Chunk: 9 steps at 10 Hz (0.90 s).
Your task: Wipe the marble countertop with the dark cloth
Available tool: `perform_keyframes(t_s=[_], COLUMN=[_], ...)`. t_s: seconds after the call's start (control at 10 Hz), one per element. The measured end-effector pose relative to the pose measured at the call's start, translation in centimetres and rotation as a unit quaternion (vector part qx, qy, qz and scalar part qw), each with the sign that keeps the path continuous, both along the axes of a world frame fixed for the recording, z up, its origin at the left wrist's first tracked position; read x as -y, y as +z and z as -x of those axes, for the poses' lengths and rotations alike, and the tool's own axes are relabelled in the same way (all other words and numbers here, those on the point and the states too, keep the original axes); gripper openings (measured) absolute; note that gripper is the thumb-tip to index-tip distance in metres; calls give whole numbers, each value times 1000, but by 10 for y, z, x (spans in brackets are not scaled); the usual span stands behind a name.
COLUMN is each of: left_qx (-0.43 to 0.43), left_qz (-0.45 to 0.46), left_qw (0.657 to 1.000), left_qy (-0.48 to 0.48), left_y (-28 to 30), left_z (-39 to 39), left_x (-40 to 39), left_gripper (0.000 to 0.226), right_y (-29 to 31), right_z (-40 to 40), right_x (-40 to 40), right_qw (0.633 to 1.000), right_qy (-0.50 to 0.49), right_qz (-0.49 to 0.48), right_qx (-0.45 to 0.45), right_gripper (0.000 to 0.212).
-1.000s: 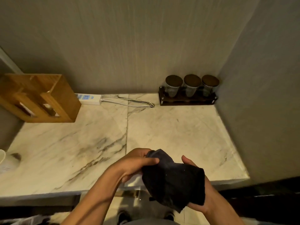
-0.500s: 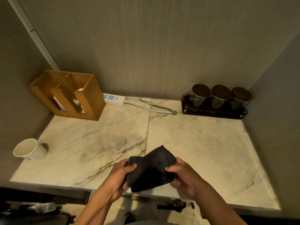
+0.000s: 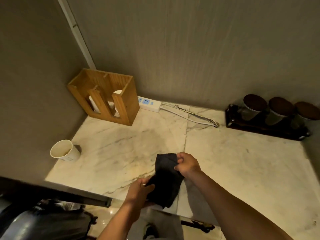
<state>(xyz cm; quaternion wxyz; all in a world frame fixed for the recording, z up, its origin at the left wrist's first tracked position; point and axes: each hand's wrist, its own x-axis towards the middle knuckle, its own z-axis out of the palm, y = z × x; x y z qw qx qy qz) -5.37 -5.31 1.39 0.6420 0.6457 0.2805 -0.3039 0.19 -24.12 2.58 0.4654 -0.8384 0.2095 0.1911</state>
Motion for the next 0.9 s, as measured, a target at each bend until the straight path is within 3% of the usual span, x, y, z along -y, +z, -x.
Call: perform_keyframes(t_s=[0.1,0.2,0.3,0.6,0.8,0.9], left_qx=[50,95,135,184,229,267], left_qz=[-151,-264,-325,-368,-479,-472], left_qw=[985,946,911,871,788,790], left_qy=[-70,-163,-213,-268,-312,-286], left_y=[-3,-6,-11,-13,0,23], left_z=[-3,-2,-1,-1,-11,-27], left_x=[-1,-3,-5,-6,-5,9], left_gripper=[9,15,12,15,31,34], right_y=[-4,-5,-6,-3,12,32], right_z=[-5,-7,-7,-2,15,25], right_x=[-7,-12,-16,-3,18,31], right_qw=[997,994,987,990,983,975], right_qy=[26,41,78,49,37,14], right_qz=[71,92,140,130,162,171], right_qx=[21,33,34,32,79,141], right_gripper=[23,21,26,33,30,38])
